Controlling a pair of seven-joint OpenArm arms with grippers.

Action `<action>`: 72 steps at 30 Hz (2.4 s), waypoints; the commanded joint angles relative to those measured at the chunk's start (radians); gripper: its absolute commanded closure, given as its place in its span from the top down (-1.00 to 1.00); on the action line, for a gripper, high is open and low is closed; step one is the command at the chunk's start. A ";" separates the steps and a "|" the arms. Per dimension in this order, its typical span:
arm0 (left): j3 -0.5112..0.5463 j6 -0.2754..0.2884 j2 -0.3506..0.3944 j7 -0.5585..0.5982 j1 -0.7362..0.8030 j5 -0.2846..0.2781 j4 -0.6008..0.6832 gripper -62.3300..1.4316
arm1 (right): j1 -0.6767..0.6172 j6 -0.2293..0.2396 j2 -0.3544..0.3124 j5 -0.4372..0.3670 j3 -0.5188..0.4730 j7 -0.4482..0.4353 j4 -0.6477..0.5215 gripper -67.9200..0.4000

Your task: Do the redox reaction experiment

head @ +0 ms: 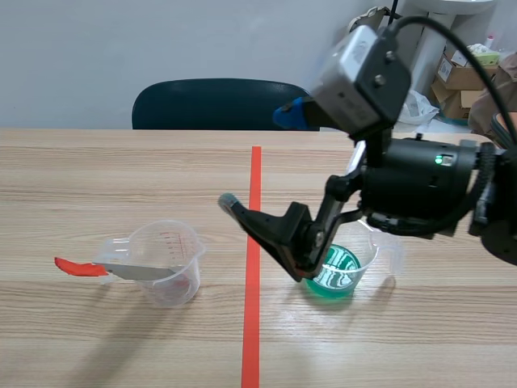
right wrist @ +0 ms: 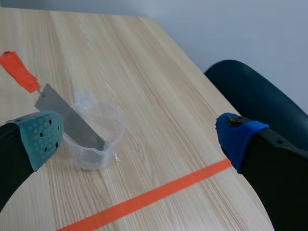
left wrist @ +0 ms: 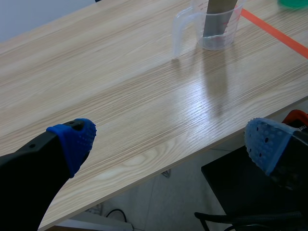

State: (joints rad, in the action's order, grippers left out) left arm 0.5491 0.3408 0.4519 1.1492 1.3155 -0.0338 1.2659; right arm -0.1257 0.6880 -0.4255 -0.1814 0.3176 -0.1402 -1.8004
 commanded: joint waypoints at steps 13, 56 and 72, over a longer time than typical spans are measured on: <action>0.003 0.013 -0.056 0.004 0.001 -0.083 0.071 1.00 | -0.335 -0.106 -0.001 -0.063 -0.223 -0.015 -0.241 1.00; -0.001 0.013 -0.100 -0.117 -0.013 -0.111 0.360 1.00 | -0.492 -0.172 0.004 -0.048 -0.375 -0.037 -0.301 1.00; -0.001 0.013 -0.102 -0.129 -0.017 -0.112 0.360 1.00 | -0.492 -0.172 0.004 -0.030 -0.375 -0.030 -0.301 1.00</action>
State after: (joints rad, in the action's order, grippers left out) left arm 0.5491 0.3515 0.3546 1.0054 1.2907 -0.1352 1.6127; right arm -0.6292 0.5171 -0.4213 -0.2020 -0.0513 -0.1551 -2.0796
